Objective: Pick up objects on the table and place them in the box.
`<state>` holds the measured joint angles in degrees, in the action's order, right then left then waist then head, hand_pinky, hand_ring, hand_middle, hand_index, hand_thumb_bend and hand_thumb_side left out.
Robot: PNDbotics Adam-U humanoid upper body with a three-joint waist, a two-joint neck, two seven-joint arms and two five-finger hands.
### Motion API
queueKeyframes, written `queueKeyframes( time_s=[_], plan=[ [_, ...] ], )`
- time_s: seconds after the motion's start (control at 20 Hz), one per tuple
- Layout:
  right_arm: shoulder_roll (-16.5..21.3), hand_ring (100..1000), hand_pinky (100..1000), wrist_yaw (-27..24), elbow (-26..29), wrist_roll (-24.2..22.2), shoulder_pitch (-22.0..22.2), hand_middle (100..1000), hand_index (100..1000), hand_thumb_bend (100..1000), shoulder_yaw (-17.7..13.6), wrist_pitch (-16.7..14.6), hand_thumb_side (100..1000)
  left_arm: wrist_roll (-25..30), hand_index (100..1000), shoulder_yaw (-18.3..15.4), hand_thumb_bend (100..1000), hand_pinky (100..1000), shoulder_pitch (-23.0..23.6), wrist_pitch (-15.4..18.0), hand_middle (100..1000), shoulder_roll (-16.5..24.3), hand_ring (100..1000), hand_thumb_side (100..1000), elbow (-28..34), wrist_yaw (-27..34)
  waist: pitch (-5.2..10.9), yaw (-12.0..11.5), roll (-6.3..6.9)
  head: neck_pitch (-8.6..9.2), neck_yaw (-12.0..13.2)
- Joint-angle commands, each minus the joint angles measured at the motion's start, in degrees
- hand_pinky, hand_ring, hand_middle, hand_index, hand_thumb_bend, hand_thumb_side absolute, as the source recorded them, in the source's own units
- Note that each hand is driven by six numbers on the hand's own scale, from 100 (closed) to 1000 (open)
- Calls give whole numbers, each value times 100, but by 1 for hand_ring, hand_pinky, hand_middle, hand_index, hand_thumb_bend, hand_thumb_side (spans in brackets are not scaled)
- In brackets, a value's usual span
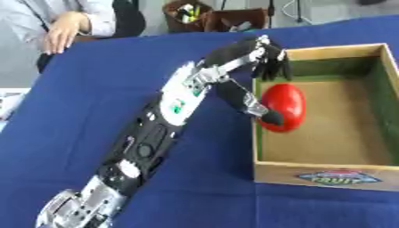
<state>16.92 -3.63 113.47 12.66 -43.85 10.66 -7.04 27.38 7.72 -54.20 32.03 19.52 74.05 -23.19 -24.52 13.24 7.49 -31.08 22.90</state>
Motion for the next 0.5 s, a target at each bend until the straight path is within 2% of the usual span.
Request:
queueKeyframes(
  time_s=[0.05, 0.25, 0.5],
  plan=[
    [37, 950, 977, -56, 112, -13, -54, 541, 710, 100, -2, 8, 504, 316, 687, 0, 1000, 370, -60, 58, 455, 32, 456, 699, 8, 178, 117, -18, -34, 51, 2],
    [37, 950, 976, -59, 112, -18, -44, 541, 710, 100, -3, 21, 505, 353, 679, -77, 1000, 354, -51, 76, 445, 37, 451, 716, 37, 309, 122, -26, -37, 49, -5],
    [49, 946, 972, -56, 112, 24, -66, 545, 711, 100, -25, -6, 504, -120, 682, -246, 1000, 343, -41, -125, 456, 107, 450, 758, 143, 481, 152, -31, -52, 29, -10]
  ],
)
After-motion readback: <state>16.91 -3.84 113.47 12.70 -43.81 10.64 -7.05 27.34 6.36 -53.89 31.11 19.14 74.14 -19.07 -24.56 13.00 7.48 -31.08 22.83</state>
